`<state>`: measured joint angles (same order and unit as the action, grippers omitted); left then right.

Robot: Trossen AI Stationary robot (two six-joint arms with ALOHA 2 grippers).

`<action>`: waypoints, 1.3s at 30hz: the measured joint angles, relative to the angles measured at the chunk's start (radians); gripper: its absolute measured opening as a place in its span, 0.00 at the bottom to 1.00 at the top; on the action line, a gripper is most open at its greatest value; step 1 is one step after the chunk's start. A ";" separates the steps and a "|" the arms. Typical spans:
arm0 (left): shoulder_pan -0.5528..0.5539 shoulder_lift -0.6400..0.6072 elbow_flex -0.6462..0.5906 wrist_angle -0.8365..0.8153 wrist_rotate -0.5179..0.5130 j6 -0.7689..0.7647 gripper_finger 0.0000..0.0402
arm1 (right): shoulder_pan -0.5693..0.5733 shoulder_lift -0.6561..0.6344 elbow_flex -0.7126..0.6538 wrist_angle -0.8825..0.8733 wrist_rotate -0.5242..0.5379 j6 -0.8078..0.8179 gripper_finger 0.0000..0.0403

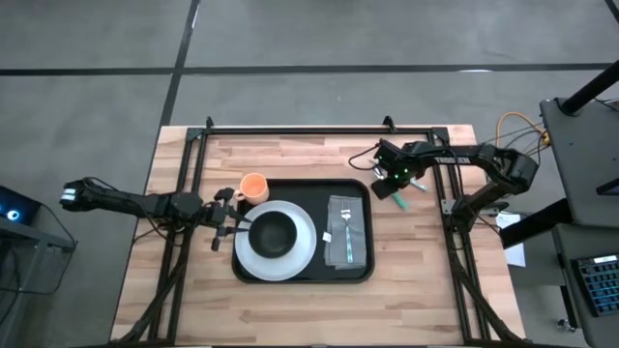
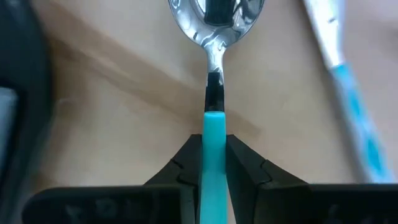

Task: Set up tray
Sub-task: Put the green spoon on the gray napkin

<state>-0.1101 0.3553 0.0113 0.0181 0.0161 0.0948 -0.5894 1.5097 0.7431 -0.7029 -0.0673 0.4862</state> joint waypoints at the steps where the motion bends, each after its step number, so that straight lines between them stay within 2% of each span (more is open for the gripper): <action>1: 0.000 0.000 0.000 0.000 0.000 0.000 0.24 | 0.009 0.000 0.000 0.000 -0.010 0.021 0.09; 28: 0.000 0.000 0.000 0.000 0.000 0.000 0.24 | 0.482 -0.041 0.024 0.000 -0.008 0.773 0.09; 39: 0.000 0.000 0.000 0.000 0.000 0.000 0.24 | 0.640 -0.052 0.176 -0.001 0.160 0.981 0.09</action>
<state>-0.1097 0.3550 0.0113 0.0181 0.0158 0.0948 0.0507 1.4576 0.9191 -0.7034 0.0927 1.4670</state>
